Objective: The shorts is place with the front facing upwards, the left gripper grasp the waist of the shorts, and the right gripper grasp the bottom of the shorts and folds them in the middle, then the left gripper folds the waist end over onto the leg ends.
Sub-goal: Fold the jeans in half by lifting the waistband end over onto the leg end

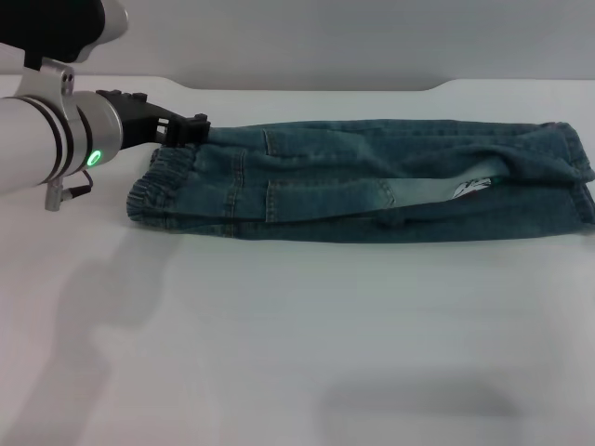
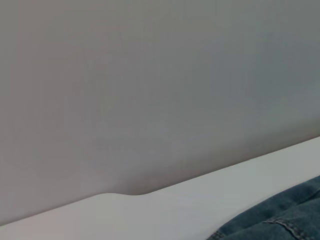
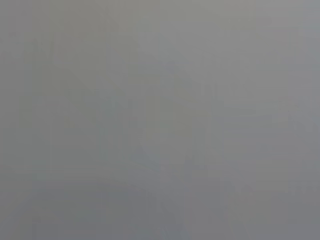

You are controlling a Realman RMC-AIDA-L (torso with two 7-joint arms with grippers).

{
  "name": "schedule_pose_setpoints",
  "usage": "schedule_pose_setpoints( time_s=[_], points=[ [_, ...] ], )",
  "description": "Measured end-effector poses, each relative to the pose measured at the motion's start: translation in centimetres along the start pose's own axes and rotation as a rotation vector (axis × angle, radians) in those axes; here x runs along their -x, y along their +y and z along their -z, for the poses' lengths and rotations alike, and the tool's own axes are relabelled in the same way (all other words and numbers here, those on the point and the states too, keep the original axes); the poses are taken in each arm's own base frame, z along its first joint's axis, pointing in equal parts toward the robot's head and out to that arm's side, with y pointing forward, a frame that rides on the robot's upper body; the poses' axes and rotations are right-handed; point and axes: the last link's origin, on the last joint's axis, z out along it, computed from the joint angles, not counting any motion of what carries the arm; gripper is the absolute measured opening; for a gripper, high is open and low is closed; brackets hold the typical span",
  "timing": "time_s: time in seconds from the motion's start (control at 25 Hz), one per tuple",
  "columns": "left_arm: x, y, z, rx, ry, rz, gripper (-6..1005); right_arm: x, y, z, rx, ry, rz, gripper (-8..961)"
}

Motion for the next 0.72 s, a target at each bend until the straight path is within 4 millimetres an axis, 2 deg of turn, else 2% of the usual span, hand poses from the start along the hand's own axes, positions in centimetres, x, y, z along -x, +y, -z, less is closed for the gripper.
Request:
schedule_pose_setpoints(
  time_s=[0.16,0.6,0.72],
  points=[
    [-0.07,0.22,0.01,0.005,0.002,-0.005,840,-0.19,-0.04,0.47,-0.001,-0.021,0.001,577],
    [-0.17,0.39,0.02,0.009,-0.005,0.002,838,-0.65,-0.27,0.94,-0.022,0.002,-0.020,129],
    [0.00,0.49,0.04,0.013,-0.023,0.004,837,-0.64,-0.23,0.80,-0.019,0.001,-0.021,50]
  ],
)
